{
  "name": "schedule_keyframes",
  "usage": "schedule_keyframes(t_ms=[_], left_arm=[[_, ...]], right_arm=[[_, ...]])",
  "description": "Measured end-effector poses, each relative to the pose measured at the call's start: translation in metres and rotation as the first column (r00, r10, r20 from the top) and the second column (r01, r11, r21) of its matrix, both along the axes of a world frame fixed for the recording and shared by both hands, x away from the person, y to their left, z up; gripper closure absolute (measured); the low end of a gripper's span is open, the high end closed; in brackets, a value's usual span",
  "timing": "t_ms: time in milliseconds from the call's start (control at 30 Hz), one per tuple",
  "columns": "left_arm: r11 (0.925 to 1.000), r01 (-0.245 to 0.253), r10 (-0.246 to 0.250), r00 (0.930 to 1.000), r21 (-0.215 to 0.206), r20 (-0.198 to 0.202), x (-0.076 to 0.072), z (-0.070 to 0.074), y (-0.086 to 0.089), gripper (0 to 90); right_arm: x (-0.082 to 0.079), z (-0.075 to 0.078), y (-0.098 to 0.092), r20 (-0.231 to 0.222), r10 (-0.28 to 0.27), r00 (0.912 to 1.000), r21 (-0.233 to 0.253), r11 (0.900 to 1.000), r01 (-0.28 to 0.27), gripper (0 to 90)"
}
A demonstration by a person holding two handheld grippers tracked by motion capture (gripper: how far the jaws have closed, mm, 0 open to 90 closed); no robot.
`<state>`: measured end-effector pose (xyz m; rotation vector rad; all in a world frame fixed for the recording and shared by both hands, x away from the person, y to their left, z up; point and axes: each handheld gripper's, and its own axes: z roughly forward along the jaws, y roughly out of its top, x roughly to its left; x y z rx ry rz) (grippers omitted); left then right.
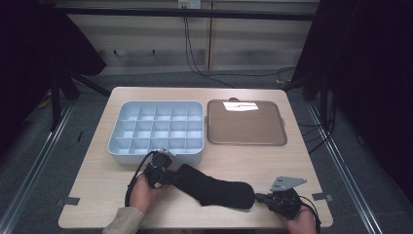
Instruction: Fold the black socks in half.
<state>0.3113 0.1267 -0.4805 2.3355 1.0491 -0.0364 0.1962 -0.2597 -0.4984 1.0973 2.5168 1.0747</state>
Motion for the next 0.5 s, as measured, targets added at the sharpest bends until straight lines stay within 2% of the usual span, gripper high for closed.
schedule_keyframes(t_ms=[167, 233, 333, 400, 500], left_arm=[[1.0, -0.001, 0.001, 0.9998, -0.006, -0.022, 0.0012, -0.0001, 0.0009, 73.2], [0.9995, 0.023, -0.023, 0.9997, 0.02, -0.011, -0.0003, 0.0017, -0.0017, 76.1], [0.999, 0.028, -0.028, 0.9996, 0.034, -0.002, -0.0021, 0.0027, -0.0049, 76.9], [0.9998, 0.01, -0.01, 0.9999, 0.016, -0.009, -0.0023, 0.002, -0.005, 77.1], [0.9999, 0.014, -0.014, 0.9998, 0.01, -0.016, -0.001, 0.0029, -0.002, 77.4]], right_arm=[[-0.0002, 0.0, 0.0012, 0.001, 0.005, 1.0, 0.0, 1.0, -0.005, 89.6], [-0.0002, -0.0001, 0.0015, 0.001, 0.008, 1.0, 0.001, 1.0, -0.008, 89.6], [0.0001, -0.0001, 0.0015, -0.002, 0.007, 1.0, 0.002, 1.0, -0.007, 90.0], [0.0001, 0.0, 0.0016, -0.004, 0.007, 1.0, 0.002, 1.0, -0.007, 90.0], [-0.0001, 0.0005, 0.0024, -0.003, 0.011, 0.9999, -0.004, 1.0, -0.011, 90.0]])
